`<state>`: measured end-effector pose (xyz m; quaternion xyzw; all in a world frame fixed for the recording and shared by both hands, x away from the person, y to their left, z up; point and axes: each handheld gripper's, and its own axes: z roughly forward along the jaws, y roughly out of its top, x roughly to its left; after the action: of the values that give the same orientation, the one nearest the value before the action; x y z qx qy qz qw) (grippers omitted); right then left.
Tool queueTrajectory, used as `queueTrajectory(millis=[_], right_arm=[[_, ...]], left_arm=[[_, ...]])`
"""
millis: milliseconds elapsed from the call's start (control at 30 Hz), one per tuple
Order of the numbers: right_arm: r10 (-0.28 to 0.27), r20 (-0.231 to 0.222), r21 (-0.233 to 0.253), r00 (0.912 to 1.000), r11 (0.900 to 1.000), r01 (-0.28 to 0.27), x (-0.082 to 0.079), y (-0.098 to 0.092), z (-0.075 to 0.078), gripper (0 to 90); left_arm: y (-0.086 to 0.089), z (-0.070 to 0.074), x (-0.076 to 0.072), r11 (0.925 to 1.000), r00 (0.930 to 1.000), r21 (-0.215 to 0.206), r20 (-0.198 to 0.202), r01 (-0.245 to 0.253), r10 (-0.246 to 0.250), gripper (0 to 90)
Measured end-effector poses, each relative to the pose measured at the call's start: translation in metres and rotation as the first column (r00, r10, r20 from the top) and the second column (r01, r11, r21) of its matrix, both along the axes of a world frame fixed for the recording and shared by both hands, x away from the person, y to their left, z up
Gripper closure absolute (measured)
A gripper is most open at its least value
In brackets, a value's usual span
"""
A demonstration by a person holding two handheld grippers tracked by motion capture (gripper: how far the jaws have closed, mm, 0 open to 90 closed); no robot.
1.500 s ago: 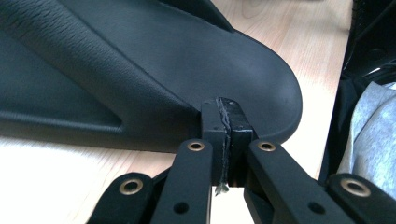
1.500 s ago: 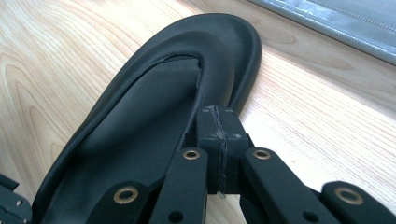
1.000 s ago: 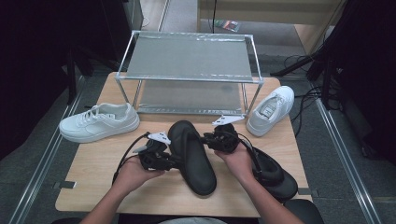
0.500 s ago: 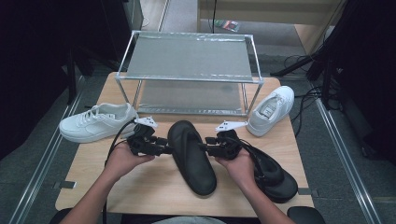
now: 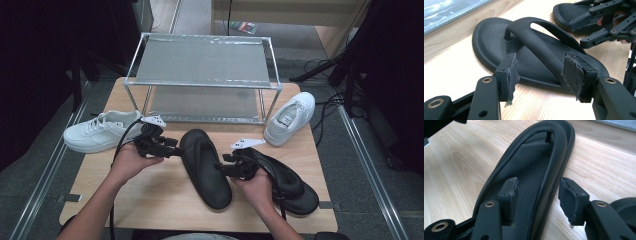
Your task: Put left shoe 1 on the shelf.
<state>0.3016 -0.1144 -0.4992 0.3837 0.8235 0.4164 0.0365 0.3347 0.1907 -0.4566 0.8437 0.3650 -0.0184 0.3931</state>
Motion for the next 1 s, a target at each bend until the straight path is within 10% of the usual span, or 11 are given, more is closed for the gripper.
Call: queueTrajectory(millis=[500,1000], right_arm=[[-0.055,-0.004,-0.023,0.9985,0.998,0.055,0.001,0.011,-0.018,51.0],[-0.131,0.043,-0.047,0.9905,0.990,0.133,0.003,0.018,-0.022,74.3]], left_arm=[[0.008,0.006,0.015,0.9997,0.9998,-0.014,0.002,-0.018,0.019,43.5],[0.011,0.009,0.019,0.9997,0.9996,-0.009,0.015,-0.024,0.024,42.4]])
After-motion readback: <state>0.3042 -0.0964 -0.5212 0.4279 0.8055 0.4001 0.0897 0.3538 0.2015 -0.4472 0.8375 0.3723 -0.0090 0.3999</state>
